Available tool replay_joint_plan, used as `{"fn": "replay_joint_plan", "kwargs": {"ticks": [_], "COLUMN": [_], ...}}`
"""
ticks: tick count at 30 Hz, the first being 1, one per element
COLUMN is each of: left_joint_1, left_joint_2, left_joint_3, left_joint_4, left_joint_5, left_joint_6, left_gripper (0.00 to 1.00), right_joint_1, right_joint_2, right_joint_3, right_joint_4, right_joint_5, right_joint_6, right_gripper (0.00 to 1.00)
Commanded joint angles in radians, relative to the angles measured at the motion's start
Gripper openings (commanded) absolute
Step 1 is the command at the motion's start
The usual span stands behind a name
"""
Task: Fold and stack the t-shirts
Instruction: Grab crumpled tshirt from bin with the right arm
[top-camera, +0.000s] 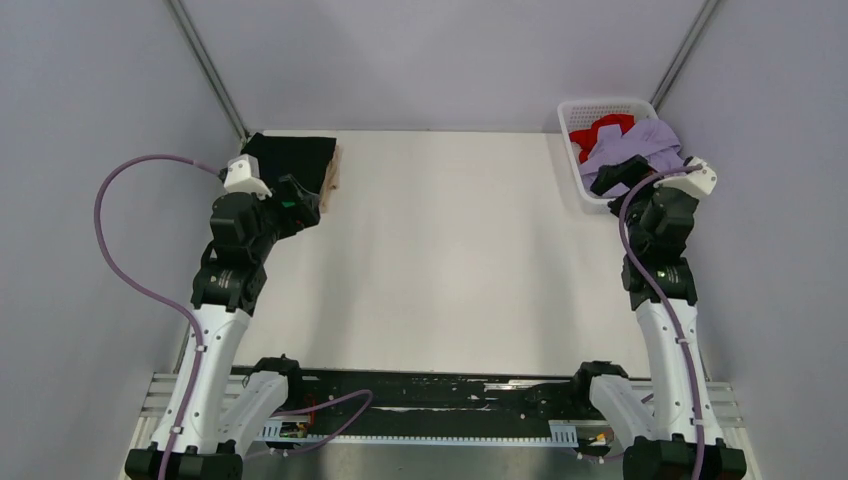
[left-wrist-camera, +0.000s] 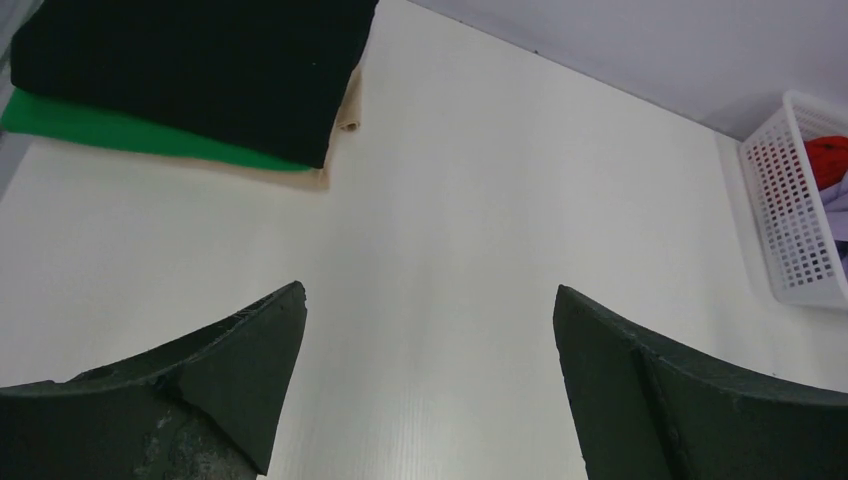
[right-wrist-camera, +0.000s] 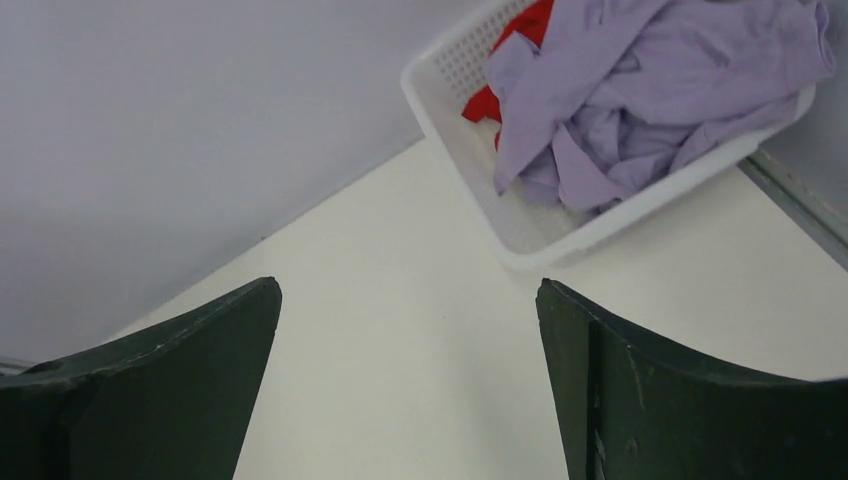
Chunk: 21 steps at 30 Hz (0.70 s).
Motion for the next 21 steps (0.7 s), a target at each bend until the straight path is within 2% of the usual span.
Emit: {"fn": "replay_joint_plan", "kwargs": {"ticks": [1,3,7,12,21], "left_joint_1": [-0.001,-0.001,-0.001,-0.001,-0.001], "left_joint_2": [0.0,0.005,0.017,0.035,-0.002], "left_joint_3": [0.043,0.04,0.027,0.033,-0.005], "left_joint_4": [-0.013,-0.007,0.022,0.019,0.041], "left_joint_5": [-0.029,-0.027,-0.022,-0.03,-0.029], "left_joint_6": [-0.012,-0.011,-0.013,0.003,0.017], "left_gripper": [1.0,1.0,1.0,1.0,1.0], "right_joint_1": [-0.001,-0.001,-0.038,-0.154,-0.252], "right_joint_2": [0.032,0.063,0.259,0.553,1.093], "right_joint_3": [0.029,0.029,0.119,0.337,0.773], "right_joint_4": [-0.139,-0.1,-0.092,-0.09,-0.112], "right_joint_5": [0.024,-0.035,-0.058,-0.076,-0.059], "right_joint_6": [0.017,-0.068,-0.06,0.001,-0.084], "right_gripper": [1.0,1.0,1.0,1.0,1.0]}}
